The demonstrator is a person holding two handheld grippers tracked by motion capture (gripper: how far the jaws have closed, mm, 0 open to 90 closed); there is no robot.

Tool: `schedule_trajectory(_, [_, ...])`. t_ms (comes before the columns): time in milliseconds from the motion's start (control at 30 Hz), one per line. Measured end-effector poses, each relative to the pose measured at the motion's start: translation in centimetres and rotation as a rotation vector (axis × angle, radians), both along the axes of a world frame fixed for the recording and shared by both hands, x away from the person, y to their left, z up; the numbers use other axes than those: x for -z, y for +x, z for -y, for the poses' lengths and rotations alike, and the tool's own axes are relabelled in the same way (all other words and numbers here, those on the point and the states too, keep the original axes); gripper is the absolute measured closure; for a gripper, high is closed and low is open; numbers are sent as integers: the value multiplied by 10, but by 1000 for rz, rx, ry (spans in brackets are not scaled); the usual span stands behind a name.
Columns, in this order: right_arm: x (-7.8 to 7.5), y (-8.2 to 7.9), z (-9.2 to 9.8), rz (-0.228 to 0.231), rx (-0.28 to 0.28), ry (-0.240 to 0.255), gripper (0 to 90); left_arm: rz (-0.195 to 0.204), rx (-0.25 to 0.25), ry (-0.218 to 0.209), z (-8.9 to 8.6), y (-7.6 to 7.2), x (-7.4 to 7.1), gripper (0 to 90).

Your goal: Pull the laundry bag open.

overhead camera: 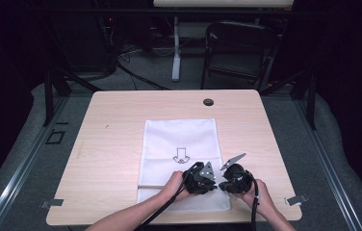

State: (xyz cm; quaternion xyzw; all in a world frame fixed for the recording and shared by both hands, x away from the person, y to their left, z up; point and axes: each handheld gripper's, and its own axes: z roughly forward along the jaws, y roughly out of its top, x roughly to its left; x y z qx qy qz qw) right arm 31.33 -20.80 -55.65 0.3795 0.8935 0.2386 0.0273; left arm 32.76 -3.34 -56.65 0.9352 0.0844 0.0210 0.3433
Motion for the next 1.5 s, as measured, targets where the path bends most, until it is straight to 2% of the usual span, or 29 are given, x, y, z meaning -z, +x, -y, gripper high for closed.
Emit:
schedule_trajectory(33, [-1,1,1,-5,-9,-13,900,1,1,0,0,0,0,815])
schedule_trajectory(267, [-2,2,2,-17,-12,-22,900,-3,10,5,-1,0,0,816])
schedule_trajectory(333, [0,1,1,-11,8,-5,900,-5,15,6,-1,1,0,817])
schedule_trajectory(367, [-2,1,1,-15,-7,-23,900,-4,16,6,-1,1,0,817])
schedule_trajectory(400, [-2,1,1,-20,-10,-12,900,-4,16,6,-1,1,0,817])
schedule_trajectory(567, [-2,2,2,-21,-17,-30,900,-10,16,0,-3,1,0,817])
schedule_trajectory(633, [-2,2,2,-22,-4,-20,900,-13,12,5,-4,2,0,817])
schedule_trajectory(667, [-1,1,2,-27,3,8,900,-9,15,4,-4,1,0,817])
schedule_trajectory(767, [-1,1,2,-28,0,3,900,-9,17,4,-4,1,0,817])
schedule_trajectory(800, [-2,2,3,-22,-4,-22,900,-11,17,5,-4,1,0,817])
schedule_trajectory(900, [-1,1,2,-27,2,4,900,-9,15,6,-6,2,-1,817])
schedule_trajectory(1500, [-1,1,2,-25,6,5,900,-16,16,8,-16,2,-2,817])
